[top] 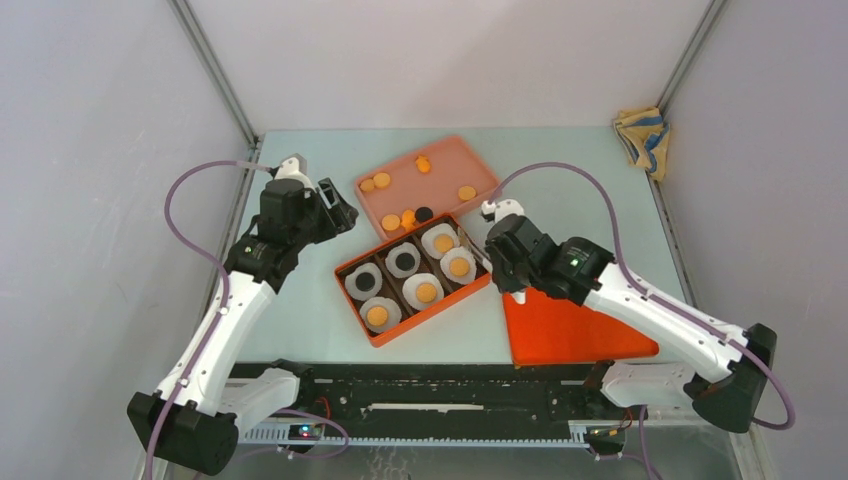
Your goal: Pack the cookies
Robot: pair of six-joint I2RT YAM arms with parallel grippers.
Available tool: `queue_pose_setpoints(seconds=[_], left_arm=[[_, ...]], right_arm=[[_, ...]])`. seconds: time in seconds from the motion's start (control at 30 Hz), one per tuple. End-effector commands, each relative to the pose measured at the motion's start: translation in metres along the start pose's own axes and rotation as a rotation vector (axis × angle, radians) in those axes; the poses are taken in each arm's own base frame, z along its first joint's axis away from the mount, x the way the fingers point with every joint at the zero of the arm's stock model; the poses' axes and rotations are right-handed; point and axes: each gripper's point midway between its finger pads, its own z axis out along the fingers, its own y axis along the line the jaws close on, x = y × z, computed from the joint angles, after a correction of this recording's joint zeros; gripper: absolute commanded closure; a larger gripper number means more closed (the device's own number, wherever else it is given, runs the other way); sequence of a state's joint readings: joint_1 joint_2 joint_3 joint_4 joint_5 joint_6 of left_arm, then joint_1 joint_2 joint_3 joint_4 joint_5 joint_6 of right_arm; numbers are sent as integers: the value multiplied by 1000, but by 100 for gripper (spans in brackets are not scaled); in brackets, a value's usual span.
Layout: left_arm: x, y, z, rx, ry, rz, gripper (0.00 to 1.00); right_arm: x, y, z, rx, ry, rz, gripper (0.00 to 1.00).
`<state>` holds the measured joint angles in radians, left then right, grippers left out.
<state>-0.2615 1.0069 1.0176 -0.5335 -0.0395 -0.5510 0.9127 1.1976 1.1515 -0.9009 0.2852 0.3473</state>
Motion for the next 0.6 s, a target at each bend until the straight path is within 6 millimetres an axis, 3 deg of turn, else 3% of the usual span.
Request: queue_pose_setpoints(seconds=[0.0,0.13,0.23,0.4,0.43,0.57], left_arm=[[-27,-19,-9,63,-73,-10,30],[-28,-23,-5,76,-69,-17,31],[-27,-22,-1,71,-61,-13,31],[-20,-22,3,85,-39,-9,31],[-19,-22,4,83,-39,-8,31],[-16,-19,7,74,-29,-2,31]], right_arm=[[-80,-17,-50,14,-305,120,82],[-120,-57,-42,90,-384,245,85],[-143,-98,-9,185,-363,306,85],[-160,-162,87,324,-167,326,85],[-173,-173,105,334,-151,336,85],[-190,-202,187,341,-67,328,87]])
